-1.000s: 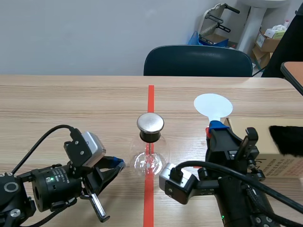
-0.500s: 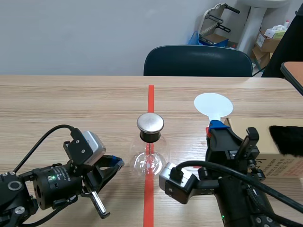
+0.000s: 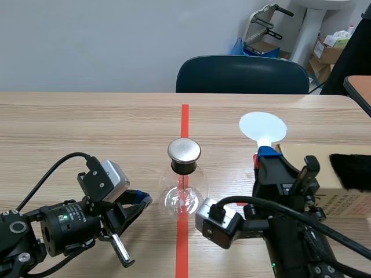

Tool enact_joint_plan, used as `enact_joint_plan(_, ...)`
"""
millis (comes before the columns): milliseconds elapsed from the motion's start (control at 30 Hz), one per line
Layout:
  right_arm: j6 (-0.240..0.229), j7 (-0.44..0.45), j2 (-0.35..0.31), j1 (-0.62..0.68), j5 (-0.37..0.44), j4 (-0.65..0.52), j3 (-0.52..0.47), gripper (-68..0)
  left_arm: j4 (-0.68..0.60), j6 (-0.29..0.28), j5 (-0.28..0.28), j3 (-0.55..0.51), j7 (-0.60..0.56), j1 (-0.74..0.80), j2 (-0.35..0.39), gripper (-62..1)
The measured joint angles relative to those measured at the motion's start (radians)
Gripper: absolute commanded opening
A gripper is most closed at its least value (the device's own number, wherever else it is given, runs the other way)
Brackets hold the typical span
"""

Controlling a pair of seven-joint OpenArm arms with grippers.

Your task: Do the electroscope experiment

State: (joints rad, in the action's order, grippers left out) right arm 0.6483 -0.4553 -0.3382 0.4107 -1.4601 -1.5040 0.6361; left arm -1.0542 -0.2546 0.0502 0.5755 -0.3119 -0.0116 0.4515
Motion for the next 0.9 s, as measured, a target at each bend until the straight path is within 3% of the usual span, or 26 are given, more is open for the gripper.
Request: enact_joint_plan(900, 0.000, -0.018, 0.000, 0.000, 0.000, 0.000, 0.000, -66.5, 0.000, 0.000, 0.000, 0.000, 0.001, 0.000, 0.000, -56.9)
